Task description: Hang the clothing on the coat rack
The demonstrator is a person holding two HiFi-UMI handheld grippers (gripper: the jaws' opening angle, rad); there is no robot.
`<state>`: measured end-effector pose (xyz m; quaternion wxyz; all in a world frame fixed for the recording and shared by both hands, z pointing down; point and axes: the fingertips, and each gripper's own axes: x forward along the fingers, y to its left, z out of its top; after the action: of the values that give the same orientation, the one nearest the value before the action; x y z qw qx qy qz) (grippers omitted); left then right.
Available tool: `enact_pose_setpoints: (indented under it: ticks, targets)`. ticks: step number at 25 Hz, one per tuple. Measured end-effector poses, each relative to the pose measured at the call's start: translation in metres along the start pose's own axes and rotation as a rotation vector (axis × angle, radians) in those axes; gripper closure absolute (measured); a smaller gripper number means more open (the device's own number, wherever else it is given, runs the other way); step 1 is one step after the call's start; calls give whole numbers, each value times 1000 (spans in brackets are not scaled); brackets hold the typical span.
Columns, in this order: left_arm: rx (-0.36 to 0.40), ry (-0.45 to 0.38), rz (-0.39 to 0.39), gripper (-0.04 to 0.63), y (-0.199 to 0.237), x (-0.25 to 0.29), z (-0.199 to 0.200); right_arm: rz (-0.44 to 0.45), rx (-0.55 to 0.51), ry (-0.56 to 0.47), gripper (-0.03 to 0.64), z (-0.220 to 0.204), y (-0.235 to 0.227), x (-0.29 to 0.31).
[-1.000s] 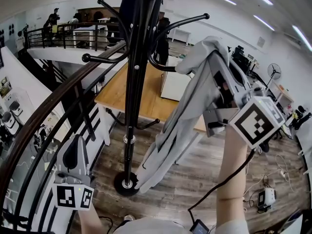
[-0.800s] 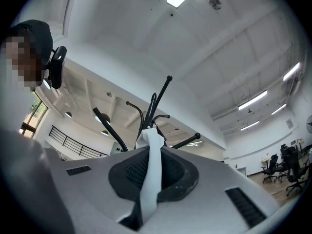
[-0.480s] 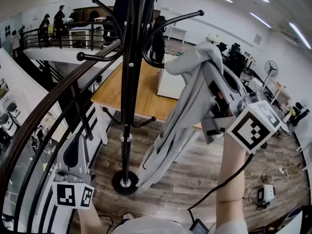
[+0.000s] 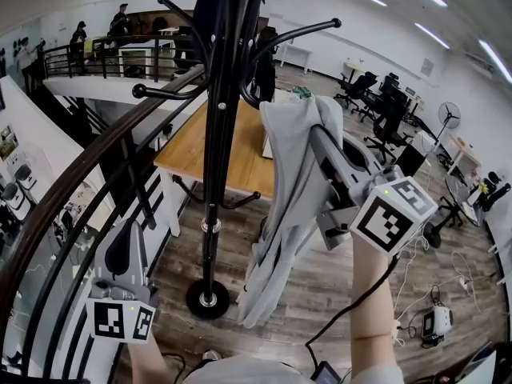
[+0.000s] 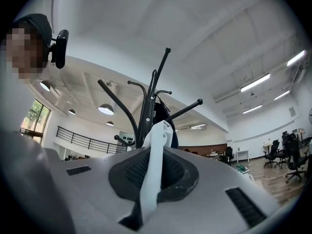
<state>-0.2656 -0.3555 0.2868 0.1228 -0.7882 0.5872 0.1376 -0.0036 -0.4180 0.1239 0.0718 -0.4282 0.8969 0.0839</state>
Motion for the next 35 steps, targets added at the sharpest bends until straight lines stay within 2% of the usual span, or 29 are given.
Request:
enact_pose_setpoints:
  ticks: [6,13,20,29,35]
  targets:
    - [6,-4,13,589,7,-3,2,18,14,0,611,-11,8,7]
    - [5,-8,23,589,13,-5,3,25,-57,-21,609,-4,23,9]
    - [5,-12,28,589,20,-6,2,17,3,16,609,-27,17,17]
    - [6,-15,43,588,31,-10,3,13,-8,12,609,-27,24,32]
    - [3,-12,42,588,37,-11,-1,-16,28,24,609,-41,17,35]
